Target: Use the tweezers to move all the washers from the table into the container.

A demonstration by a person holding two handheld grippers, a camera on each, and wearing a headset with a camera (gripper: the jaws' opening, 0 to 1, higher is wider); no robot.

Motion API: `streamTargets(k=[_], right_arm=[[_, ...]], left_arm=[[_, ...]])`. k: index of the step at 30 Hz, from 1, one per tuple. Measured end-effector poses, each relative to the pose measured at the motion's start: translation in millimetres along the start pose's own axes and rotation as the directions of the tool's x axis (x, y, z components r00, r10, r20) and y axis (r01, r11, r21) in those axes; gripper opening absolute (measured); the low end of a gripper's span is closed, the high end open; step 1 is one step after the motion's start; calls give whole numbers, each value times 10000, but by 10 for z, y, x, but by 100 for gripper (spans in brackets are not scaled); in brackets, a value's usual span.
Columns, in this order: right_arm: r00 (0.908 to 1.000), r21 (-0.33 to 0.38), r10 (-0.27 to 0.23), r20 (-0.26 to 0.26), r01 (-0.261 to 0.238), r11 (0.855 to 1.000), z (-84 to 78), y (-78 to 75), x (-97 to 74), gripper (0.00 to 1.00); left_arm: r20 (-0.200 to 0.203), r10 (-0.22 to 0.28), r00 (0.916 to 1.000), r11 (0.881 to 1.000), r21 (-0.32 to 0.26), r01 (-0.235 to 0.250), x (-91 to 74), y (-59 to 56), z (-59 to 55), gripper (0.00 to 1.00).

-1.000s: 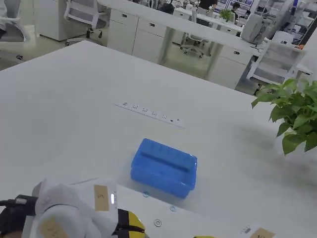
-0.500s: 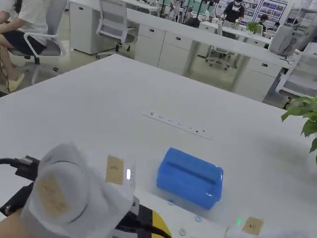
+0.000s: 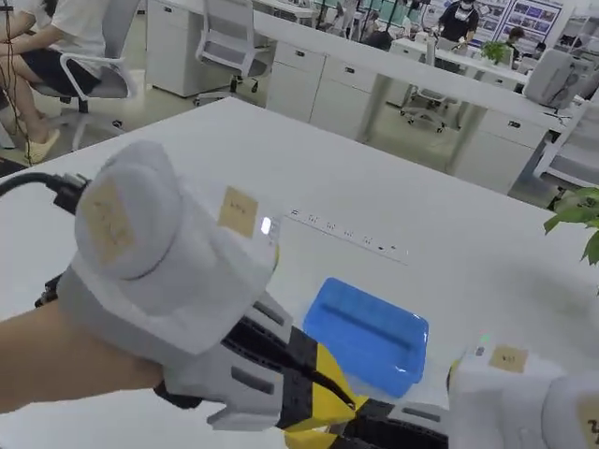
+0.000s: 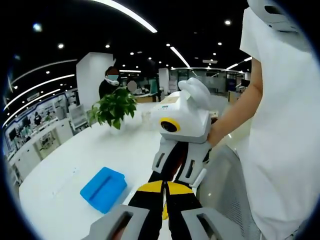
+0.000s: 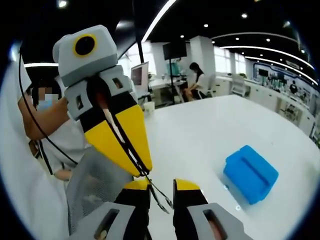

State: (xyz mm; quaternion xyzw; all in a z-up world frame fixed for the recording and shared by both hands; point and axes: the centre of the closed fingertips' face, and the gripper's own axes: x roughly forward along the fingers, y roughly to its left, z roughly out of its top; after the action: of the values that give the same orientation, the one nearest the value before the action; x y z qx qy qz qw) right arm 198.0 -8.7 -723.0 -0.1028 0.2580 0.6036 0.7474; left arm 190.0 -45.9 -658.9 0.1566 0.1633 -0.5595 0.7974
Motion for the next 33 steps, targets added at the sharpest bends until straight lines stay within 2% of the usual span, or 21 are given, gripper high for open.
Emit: streamTargets(k=[4, 6, 13, 17, 20, 25, 27, 31, 33], right_arm=[[9999, -54, 3, 152, -2, 10000, 61, -35, -26, 12], [9997, -258, -256, -16, 255, 9993, 48, -95, -44, 12], [9991, -807, -389, -137, 377, 9960, 125, -184, -95, 18], [9993, -1192, -266, -252, 234, 9926, 157, -196, -70, 16], [9994, -1685, -113, -341, 54, 9857, 171, -169, -49, 11], [9977, -2169, 27, -670, -172, 9760, 122, -143, 36, 7], [9974, -2158, 59, -720, -214, 9762, 98, -135, 59, 4], [9967, -2005, 142, -795, -300, 9792, 47, -146, 108, 4], [9964, -1935, 141, -834, -301, 9806, 27, -153, 139, 4]], left_arm=[[50, -119, 9999, 9999, 1, 119, -9, 104, 39, 0], [-292, -97, 9995, 9996, 262, 105, 1, 177, 2, 0], [-458, -514, 9976, 9979, 365, 531, 29, 279, 13, 0], [-263, -890, 9957, 9956, 284, 897, 7, 244, 67, 0], [-571, -1044, 9929, 9936, 361, 1066, -1, 228, 20, 0], [-701, -1160, 9908, 9924, 327, 1185, 11, 237, -38, 0], [-792, -1186, 9898, 9923, 250, 1209, 15, 242, -76, 0], [-749, -1029, 9919, 9946, 86, 1038, 26, 221, -148, 0], [-553, -694, 9961, 9976, -1, 695, 34, 225, -177, 0]])
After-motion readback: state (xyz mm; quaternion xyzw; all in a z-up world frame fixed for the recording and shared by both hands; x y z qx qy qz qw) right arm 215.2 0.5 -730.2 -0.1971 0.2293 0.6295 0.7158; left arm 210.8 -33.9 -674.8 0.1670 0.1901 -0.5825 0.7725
